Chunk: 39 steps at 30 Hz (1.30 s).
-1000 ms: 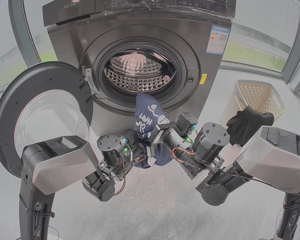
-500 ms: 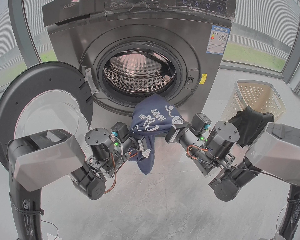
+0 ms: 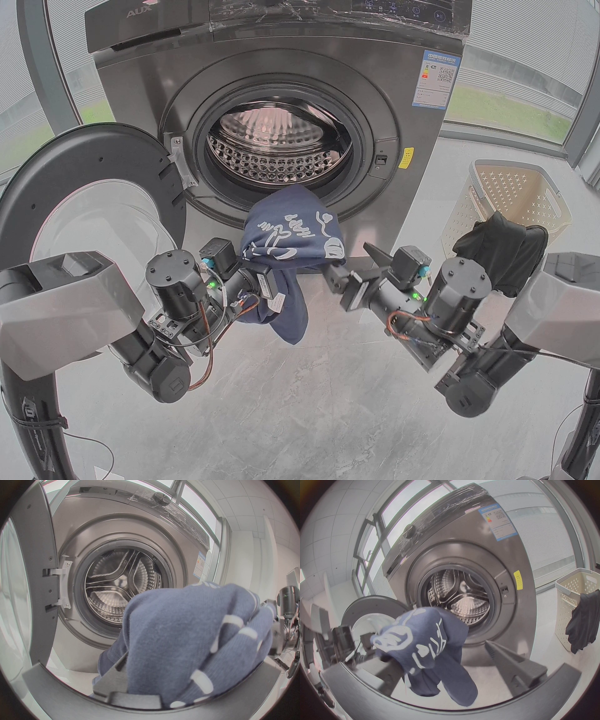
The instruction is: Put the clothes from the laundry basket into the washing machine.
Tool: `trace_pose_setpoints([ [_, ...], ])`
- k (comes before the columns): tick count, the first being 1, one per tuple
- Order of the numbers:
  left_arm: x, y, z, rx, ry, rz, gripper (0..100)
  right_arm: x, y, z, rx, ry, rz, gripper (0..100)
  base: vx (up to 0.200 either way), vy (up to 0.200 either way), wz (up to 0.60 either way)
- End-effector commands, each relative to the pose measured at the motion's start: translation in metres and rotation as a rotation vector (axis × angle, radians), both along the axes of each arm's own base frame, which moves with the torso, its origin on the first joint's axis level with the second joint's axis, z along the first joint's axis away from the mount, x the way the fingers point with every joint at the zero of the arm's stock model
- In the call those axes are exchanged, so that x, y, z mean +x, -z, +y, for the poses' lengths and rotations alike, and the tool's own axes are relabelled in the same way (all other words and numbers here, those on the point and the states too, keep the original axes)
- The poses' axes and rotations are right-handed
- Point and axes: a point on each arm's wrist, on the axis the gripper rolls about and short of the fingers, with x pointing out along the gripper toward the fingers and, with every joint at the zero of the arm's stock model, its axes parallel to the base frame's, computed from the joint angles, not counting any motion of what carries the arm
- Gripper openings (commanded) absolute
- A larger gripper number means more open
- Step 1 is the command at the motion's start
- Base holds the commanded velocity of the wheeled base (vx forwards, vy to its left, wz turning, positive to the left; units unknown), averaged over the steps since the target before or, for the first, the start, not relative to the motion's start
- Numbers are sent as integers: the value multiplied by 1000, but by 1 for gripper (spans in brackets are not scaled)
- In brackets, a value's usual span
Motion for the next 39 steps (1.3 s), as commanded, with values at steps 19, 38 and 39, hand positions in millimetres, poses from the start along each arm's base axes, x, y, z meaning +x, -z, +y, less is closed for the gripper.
trace_pose_setpoints([
  [19,-74,-9,43,81,-8,98,0,-56,35,-80,-209,6,224,100,0,11,0],
  [38,-76,-2,40,110,1,113,0,-53,43,-81,-222,14,251,100,53,21,0],
  [39,-77,-3,40,110,3,112,0,-53,43,-80,-223,13,251,100,200,0,0],
])
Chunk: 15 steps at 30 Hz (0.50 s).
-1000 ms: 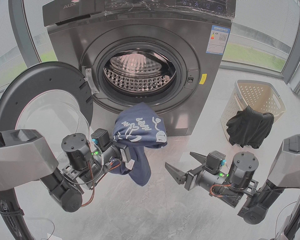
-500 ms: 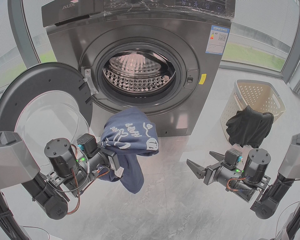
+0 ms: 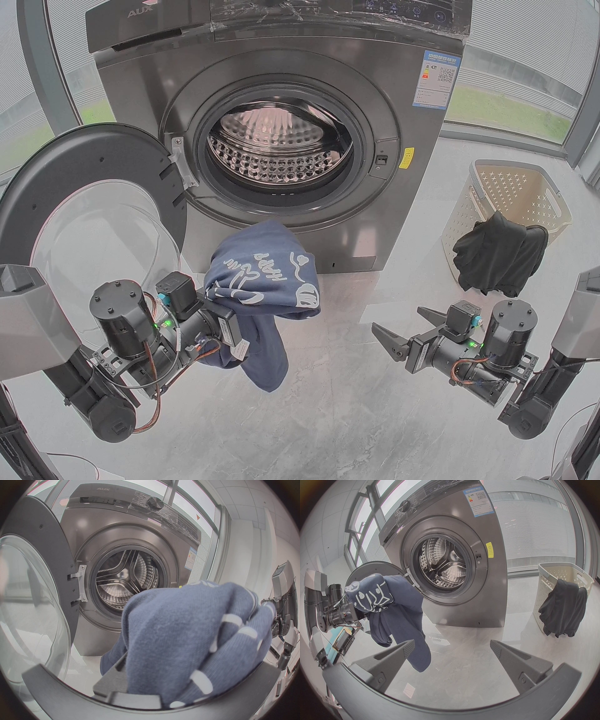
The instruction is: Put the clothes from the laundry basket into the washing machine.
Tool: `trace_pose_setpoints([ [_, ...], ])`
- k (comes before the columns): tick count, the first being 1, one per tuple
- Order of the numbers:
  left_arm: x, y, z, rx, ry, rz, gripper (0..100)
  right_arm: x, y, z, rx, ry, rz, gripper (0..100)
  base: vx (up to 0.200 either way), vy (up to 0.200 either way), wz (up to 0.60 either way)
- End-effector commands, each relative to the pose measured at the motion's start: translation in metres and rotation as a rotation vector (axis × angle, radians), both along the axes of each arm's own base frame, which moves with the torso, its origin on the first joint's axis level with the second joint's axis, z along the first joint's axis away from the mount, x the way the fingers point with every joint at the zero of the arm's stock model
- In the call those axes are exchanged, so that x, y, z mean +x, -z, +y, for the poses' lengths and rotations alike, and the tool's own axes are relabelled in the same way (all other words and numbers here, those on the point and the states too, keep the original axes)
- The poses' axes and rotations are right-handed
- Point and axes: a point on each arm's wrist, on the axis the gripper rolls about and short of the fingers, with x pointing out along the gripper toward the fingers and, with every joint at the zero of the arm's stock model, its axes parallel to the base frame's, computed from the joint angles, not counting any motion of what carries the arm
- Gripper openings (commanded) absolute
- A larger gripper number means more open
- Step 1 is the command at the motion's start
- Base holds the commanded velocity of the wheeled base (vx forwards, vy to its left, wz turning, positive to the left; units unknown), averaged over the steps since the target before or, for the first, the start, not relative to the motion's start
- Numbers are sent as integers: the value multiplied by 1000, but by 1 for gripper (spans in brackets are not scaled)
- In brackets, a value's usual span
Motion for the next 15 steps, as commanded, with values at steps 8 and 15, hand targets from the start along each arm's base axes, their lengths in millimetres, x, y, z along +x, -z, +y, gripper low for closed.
trace_pose_setpoints([
  [8,0,1,-1,1,3,3,0,-2,4,1,-10,-6,14,100,200,0,0],
  [15,0,2,-1,3,3,6,0,-2,4,1,-10,-6,15,100,200,0,0],
])
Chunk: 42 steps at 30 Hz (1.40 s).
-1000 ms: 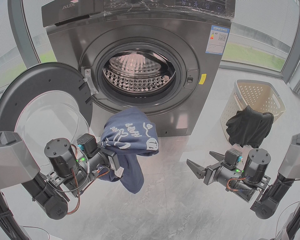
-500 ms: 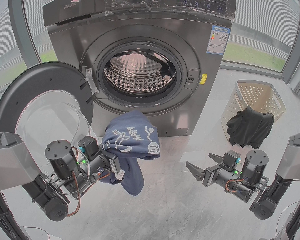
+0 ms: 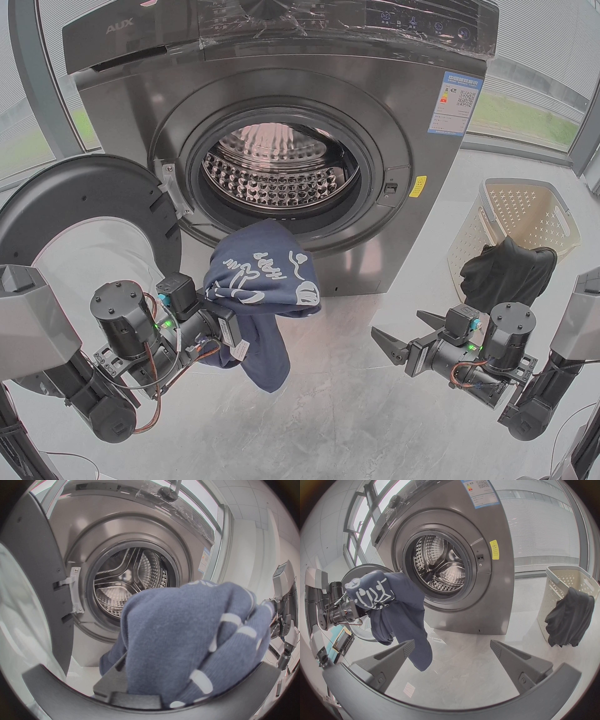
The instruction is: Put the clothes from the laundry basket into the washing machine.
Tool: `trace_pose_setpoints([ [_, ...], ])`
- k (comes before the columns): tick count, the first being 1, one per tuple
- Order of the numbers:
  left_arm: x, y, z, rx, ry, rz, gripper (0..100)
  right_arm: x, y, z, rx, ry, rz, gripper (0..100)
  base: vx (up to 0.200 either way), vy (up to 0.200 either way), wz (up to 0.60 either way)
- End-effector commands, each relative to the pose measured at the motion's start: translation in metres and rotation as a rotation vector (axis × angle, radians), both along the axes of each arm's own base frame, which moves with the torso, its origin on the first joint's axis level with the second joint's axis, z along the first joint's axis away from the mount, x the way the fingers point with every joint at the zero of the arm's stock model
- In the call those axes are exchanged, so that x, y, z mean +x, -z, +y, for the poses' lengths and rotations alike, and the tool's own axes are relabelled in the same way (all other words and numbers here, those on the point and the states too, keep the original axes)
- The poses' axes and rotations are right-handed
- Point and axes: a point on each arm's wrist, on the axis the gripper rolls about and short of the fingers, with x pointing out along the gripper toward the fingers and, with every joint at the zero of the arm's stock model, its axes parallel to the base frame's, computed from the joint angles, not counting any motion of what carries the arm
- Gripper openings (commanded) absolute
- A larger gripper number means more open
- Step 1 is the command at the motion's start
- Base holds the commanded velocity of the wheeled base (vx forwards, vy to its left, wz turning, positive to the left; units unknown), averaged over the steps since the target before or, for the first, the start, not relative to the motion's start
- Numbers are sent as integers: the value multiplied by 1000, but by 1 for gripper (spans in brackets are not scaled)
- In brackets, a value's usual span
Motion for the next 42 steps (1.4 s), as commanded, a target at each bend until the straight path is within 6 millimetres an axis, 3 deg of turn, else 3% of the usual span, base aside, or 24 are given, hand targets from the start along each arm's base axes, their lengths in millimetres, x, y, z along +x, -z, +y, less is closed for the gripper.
trace_pose_setpoints([
  [1,0,1,-1,1,3,3,0,0,1,0,-2,0,3,100,0,0,0],
  [9,-1,5,0,12,4,19,0,-1,1,1,-2,-2,2,100,0,0,0],
  [18,-1,8,1,44,4,16,0,-3,2,2,-6,-12,7,100,200,0,0],
  [42,-1,10,0,45,7,20,0,-5,3,2,-11,-14,15,100,0,0,0],
])
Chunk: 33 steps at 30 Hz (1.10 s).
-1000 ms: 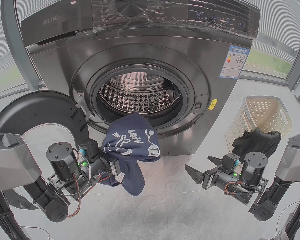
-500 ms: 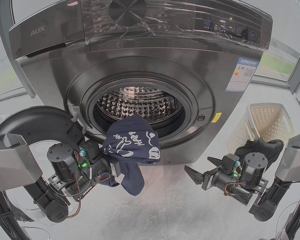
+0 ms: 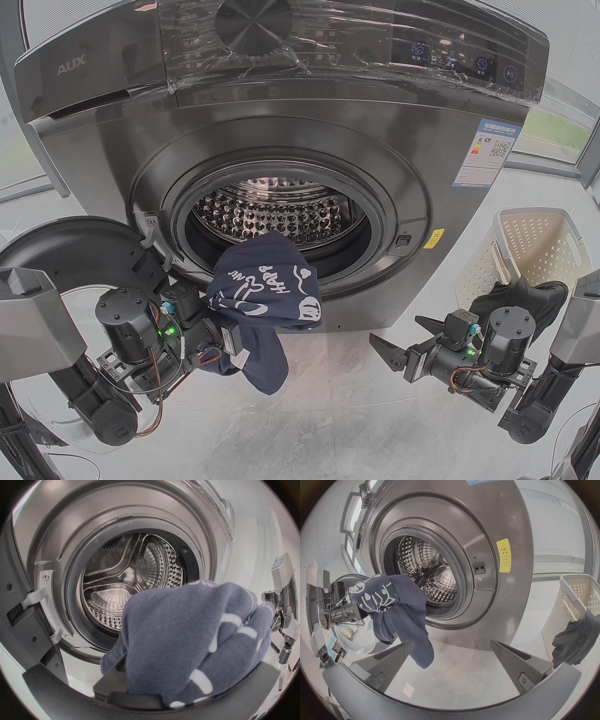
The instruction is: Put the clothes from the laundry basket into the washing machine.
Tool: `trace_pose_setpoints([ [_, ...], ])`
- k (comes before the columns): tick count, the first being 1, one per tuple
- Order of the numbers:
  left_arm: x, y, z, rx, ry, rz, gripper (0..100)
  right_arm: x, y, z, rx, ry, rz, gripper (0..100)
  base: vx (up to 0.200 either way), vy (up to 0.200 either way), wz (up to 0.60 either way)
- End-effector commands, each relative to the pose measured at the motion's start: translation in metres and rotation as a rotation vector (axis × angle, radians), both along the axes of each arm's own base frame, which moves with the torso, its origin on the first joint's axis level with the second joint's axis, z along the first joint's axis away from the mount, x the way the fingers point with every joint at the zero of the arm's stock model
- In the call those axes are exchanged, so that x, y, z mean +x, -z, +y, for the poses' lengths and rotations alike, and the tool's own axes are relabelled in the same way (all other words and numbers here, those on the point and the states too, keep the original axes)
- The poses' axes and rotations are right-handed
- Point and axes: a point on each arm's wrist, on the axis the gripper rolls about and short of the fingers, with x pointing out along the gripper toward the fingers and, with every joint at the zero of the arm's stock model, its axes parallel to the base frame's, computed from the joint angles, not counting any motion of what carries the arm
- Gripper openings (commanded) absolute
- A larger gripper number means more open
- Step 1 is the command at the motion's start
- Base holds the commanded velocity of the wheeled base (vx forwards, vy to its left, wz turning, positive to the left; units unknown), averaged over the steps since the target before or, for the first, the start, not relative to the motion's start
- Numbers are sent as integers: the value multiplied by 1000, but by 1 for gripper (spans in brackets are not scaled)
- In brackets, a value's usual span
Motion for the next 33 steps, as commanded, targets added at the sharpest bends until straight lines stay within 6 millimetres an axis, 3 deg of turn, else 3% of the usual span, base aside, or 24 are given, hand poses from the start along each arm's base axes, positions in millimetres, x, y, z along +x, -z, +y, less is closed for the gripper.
trace_pose_setpoints([
  [1,1,1,0,0,-1,0,0,0,0,0,0,0,1,100,0,0,0],
  [6,2,1,-1,-1,-2,1,0,0,0,0,-1,0,-1,100,0,0,0],
  [12,3,2,-1,1,-2,1,0,0,0,0,0,0,1,100,200,0,0],
  [22,4,2,-4,-10,2,2,0,-5,3,1,-9,-14,14,100,0,0,0],
  [26,4,-2,-13,-25,23,-15,0,-16,4,7,-18,-55,26,100,0,0,0],
  [29,26,0,-26,-43,18,-48,0,-23,7,10,-32,-81,42,100,0,0,0],
  [33,36,-2,-37,-65,14,-72,0,-27,8,11,-37,-93,50,100,0,0,0],
])
